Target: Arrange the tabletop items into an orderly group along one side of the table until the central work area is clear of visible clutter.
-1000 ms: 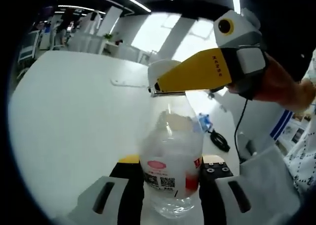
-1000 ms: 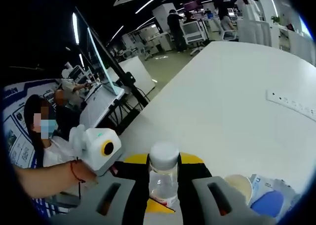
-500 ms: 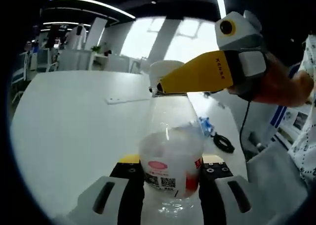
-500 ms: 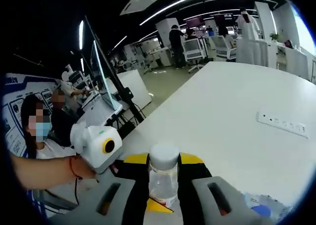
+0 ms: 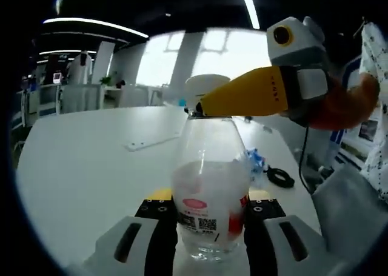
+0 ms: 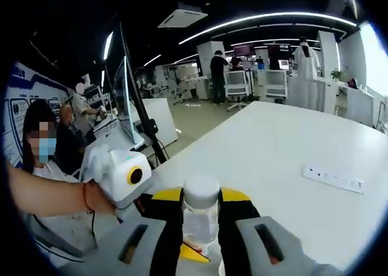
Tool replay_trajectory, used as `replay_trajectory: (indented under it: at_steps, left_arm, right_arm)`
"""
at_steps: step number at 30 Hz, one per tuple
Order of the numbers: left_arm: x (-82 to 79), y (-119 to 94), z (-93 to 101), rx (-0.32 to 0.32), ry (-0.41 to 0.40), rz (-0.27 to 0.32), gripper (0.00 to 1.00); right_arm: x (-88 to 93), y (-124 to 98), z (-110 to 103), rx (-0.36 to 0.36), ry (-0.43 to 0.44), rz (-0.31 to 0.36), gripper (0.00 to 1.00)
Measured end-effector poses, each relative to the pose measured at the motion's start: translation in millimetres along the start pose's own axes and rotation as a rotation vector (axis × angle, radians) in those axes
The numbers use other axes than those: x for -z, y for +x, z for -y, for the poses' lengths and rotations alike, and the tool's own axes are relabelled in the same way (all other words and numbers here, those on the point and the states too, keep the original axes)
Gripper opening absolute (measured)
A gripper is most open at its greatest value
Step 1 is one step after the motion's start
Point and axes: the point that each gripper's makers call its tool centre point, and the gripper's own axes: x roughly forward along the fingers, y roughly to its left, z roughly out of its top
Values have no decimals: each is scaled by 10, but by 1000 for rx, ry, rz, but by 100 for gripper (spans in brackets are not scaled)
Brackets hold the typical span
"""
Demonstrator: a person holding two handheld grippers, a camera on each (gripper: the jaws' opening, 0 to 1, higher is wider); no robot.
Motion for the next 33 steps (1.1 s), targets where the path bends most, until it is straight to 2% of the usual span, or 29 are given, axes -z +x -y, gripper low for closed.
replay_trajectory:
  at_steps: [9,13,16,33]
  left_arm:
    - [25,42,-5,35,21,26,38]
    - [82,60,-8,49,23,17,38]
    - [122,72,-13,50,34,10,38]
    - [212,95,-13,67,43,3,38]
  right_arm:
    - [44,8,18,33,-60,41,18]
    - [92,27,4,44,-77,45,18]
    - [132,34,-28,53,-121,49,18]
    - [214,37,-34,107,-184,79,18]
